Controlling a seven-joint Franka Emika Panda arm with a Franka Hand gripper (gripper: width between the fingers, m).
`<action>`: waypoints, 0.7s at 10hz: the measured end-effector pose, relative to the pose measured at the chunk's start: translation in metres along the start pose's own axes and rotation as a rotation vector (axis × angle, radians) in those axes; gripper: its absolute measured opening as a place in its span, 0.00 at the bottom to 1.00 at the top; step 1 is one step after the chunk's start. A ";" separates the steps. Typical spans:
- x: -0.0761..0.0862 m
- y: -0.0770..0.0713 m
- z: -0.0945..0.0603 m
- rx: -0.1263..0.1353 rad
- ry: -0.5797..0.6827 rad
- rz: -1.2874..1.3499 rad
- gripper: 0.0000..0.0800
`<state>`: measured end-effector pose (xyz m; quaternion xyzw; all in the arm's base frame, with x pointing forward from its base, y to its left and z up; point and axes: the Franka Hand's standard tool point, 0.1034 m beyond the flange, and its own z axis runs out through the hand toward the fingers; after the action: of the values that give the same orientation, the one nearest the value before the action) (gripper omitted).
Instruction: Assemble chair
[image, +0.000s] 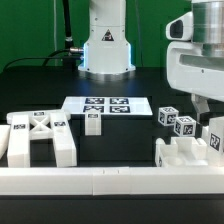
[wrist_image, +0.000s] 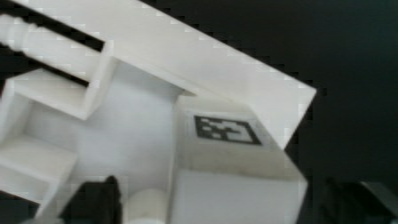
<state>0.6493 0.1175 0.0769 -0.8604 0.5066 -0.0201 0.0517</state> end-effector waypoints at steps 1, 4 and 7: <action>0.001 0.000 0.000 0.000 0.000 -0.044 0.78; 0.000 0.001 0.001 -0.005 0.003 -0.365 0.81; -0.001 0.002 0.002 -0.028 0.019 -0.700 0.81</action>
Offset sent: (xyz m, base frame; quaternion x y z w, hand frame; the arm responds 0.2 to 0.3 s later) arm -0.0056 0.0051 -0.0059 -0.0020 -0.0057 -0.2251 0.9743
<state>0.6478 0.1174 0.0750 -0.9824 0.1814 -0.0376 0.0253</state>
